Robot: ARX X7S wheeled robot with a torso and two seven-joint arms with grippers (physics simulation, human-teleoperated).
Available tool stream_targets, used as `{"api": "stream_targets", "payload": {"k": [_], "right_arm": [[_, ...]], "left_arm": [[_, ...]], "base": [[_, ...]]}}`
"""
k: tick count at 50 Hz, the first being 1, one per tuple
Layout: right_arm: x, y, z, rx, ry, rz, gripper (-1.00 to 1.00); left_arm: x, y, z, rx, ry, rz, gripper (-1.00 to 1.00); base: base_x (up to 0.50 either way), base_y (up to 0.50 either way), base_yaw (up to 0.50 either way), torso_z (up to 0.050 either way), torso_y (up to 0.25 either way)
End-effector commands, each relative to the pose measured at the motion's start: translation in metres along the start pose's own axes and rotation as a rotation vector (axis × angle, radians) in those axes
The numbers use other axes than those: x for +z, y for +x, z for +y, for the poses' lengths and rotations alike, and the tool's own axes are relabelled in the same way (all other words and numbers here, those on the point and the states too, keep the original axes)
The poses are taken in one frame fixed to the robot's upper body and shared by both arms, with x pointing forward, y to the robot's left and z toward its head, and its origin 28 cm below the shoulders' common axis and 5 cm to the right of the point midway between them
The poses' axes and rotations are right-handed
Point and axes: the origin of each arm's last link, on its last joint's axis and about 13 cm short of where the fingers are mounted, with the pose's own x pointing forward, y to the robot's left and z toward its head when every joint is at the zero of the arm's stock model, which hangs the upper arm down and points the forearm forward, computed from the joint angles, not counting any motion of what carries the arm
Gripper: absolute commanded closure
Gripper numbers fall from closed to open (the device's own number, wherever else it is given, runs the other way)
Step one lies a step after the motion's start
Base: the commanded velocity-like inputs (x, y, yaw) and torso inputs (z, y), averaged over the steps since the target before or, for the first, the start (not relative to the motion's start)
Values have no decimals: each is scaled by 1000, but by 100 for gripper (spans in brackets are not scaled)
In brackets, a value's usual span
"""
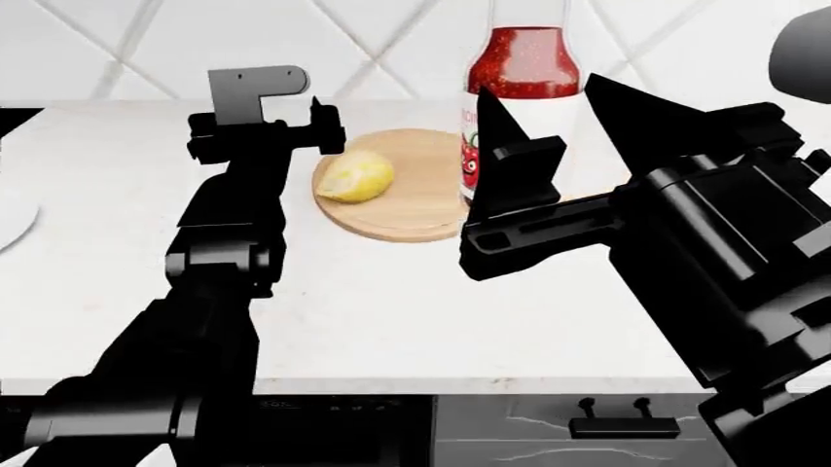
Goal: Pick the chicken breast from the plate and place it on the cutting board. Then pick the condiment bottle from the cabinet and place it next to the cutting board.
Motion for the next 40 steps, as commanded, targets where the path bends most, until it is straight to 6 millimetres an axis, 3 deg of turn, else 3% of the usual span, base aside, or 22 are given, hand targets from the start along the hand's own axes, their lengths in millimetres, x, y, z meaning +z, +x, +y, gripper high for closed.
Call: {"api": "stream_targets", "payload": {"k": [1, 15, 40], "right_arm": [[-1, 1, -1, 0, -27, -22, 100], [-3, 15, -17, -115, -79, -30, 100], [10, 50, -43, -208, -44, -35, 100]], "left_arm": [[0, 0, 1, 3, -2, -1, -100], [0, 0, 0, 3, 0, -2, -100], [0, 0, 0, -1, 3, -1, -100]], "base": [[0, 0, 0, 0, 0], [0, 0, 0, 0, 1], [0, 0, 0, 0, 0]]}}
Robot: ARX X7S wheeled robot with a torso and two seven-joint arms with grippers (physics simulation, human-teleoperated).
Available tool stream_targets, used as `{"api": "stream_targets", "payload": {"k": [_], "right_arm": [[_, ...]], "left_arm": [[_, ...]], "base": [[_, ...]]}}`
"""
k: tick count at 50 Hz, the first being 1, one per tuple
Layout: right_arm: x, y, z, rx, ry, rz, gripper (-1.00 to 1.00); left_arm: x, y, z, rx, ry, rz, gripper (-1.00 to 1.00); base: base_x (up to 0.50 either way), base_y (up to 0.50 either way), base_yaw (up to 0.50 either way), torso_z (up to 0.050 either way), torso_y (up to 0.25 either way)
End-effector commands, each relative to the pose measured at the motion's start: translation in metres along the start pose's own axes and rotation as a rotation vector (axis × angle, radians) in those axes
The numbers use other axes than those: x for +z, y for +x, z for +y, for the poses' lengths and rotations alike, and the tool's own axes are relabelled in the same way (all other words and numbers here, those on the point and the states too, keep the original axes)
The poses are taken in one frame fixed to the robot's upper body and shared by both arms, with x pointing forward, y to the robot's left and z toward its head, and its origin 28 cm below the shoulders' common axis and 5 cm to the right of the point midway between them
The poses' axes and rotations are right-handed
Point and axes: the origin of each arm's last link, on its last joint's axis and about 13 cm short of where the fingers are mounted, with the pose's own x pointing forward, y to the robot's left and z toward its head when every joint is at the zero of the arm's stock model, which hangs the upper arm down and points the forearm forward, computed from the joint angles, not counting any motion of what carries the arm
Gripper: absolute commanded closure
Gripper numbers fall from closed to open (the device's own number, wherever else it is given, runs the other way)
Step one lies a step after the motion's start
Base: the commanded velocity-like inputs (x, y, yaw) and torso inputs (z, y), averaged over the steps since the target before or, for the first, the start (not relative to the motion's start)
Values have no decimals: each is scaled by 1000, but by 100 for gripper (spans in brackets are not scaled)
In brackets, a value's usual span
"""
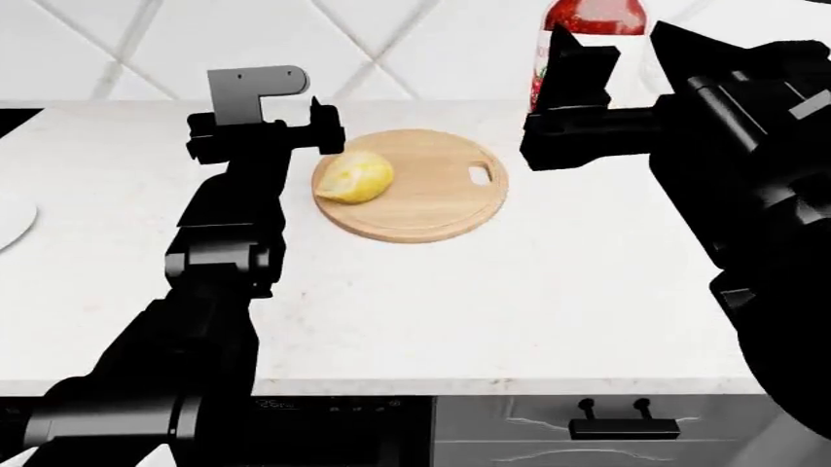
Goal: Pick the chicken breast from the plate and place it on the cutting board. Then pick the condiment bottle from the cabinet and place it next to the cutting board.
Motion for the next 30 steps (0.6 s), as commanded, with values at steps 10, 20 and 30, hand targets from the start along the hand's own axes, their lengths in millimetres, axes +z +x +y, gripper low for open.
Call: {"api": "stream_targets", "payload": {"k": [10, 20, 30], "right_arm": [[-19, 39, -19, -77, -8, 42, 100], [-34, 55, -23, -84, -14, 57, 100], [-39, 69, -27, -96, -7, 55, 100]], "left_arm": [[0, 0, 0, -4, 0, 0, -100], [0, 0, 0, -5, -2, -1, -100], [0, 0, 0, -6, -4, -2, -100]], "base": [[0, 0, 0, 1, 1], [0, 0, 0, 0, 0], [0, 0, 0, 0, 0]]}}
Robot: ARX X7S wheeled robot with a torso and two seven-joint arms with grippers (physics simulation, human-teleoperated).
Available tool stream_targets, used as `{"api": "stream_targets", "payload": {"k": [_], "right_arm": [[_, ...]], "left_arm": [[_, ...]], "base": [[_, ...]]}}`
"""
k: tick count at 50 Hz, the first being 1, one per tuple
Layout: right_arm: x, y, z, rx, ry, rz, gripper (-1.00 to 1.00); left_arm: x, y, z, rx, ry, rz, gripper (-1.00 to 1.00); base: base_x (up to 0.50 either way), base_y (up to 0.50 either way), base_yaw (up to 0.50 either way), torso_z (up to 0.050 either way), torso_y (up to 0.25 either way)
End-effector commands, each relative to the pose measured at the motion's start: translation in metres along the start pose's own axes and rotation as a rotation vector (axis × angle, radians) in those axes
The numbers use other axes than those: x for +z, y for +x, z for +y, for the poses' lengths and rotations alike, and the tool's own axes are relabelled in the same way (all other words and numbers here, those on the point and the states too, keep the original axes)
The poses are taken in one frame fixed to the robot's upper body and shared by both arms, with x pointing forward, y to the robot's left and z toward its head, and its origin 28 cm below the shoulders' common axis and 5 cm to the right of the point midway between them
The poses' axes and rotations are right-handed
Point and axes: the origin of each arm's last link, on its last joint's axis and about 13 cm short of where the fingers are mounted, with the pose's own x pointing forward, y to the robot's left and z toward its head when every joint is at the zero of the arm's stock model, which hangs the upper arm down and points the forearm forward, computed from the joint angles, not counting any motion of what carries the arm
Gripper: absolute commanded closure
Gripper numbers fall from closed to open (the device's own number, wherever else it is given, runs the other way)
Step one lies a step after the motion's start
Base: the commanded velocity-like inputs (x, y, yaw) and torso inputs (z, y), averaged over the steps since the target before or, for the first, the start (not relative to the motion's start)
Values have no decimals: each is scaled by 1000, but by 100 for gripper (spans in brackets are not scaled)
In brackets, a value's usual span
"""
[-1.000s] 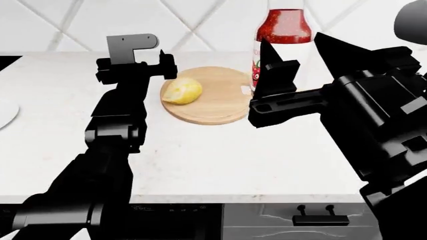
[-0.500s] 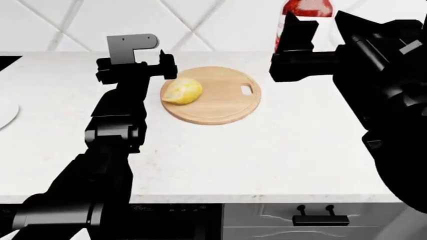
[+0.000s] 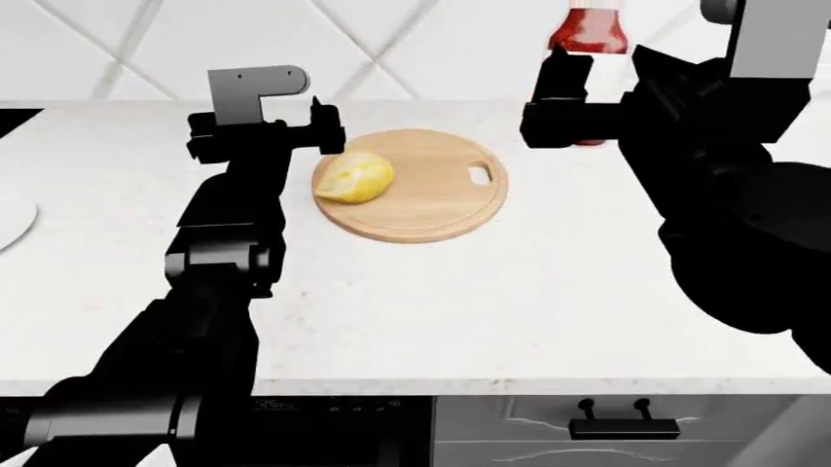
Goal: Pick the chicken breast from the plate and place it on the cutting board. Then pick the condiment bottle from the cabinet and place it next to the cutting board.
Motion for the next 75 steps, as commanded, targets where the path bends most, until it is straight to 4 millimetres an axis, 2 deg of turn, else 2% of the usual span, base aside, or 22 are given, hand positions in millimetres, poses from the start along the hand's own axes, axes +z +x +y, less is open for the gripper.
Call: {"api": "stream_targets", "payload": {"k": [1, 13, 30, 51, 75], "right_arm": [[-7, 19, -6, -19, -10, -13, 100], [-22, 28, -13, -36, -45, -19, 100], [-58, 34, -16, -49, -81, -60, 100], [-81, 33, -22, -74, -87, -68, 100], [-110, 38, -20, -54, -85, -35, 100]], "left_arm": [[0, 0, 0, -1, -1, -1, -100], [0, 0, 0, -3, -2, -1, -100], [0, 0, 0, -8, -2, 0, -100], [0, 0, 0, -10, -2, -2, -100], [0, 0, 0, -13, -5, -3, -100]], "base": [[0, 0, 0, 0, 0], [0, 0, 0, 0, 1], [0, 0, 0, 0, 0], [0, 0, 0, 0, 0], [0, 0, 0, 0, 0]]}}
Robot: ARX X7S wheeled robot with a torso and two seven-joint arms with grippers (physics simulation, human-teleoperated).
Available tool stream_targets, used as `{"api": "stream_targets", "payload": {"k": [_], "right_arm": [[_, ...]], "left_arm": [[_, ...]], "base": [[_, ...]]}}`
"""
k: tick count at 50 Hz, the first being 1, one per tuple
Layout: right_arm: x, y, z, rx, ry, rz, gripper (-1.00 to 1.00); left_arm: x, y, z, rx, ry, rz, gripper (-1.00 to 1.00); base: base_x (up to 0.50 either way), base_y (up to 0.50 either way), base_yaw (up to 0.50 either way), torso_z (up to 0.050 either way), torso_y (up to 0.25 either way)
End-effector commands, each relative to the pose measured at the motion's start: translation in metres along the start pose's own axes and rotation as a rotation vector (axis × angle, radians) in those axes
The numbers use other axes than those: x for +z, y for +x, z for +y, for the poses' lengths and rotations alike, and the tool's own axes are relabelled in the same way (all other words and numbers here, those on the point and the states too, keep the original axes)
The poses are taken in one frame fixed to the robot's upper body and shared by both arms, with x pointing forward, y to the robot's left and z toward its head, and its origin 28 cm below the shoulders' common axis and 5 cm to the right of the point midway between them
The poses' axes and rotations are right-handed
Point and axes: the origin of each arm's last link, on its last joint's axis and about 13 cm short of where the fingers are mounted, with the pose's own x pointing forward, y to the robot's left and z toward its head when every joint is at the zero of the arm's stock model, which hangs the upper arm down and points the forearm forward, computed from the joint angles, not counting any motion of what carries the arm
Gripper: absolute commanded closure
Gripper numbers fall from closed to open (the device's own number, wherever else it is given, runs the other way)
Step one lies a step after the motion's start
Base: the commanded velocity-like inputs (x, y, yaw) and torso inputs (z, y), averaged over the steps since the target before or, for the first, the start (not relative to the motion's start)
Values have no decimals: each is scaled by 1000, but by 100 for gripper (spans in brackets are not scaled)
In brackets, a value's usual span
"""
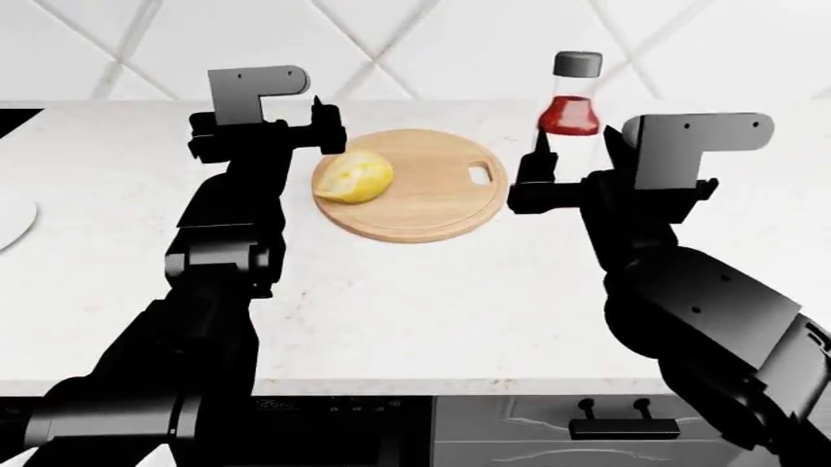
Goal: Pick the chicken breast from the plate and place it on the cutting board. Then pick the condiment bottle from the cabinet and place it next to the cutting board.
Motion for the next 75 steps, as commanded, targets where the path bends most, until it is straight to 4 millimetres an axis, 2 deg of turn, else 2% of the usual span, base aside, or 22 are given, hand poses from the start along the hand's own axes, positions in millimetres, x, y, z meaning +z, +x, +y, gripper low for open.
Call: {"api": "stream_targets", "payload": {"k": [1, 75], "right_arm": [[-10, 2, -1, -1, -18, -13, 100], [-63, 9, 8, 34, 12, 13, 100]], "left_arm": [[0, 0, 0, -2, -1, 0, -100], [0, 0, 0, -4, 3, 0, -100]], "base": [[0, 0, 0, 0, 0], [0, 0, 0, 0, 0]]}}
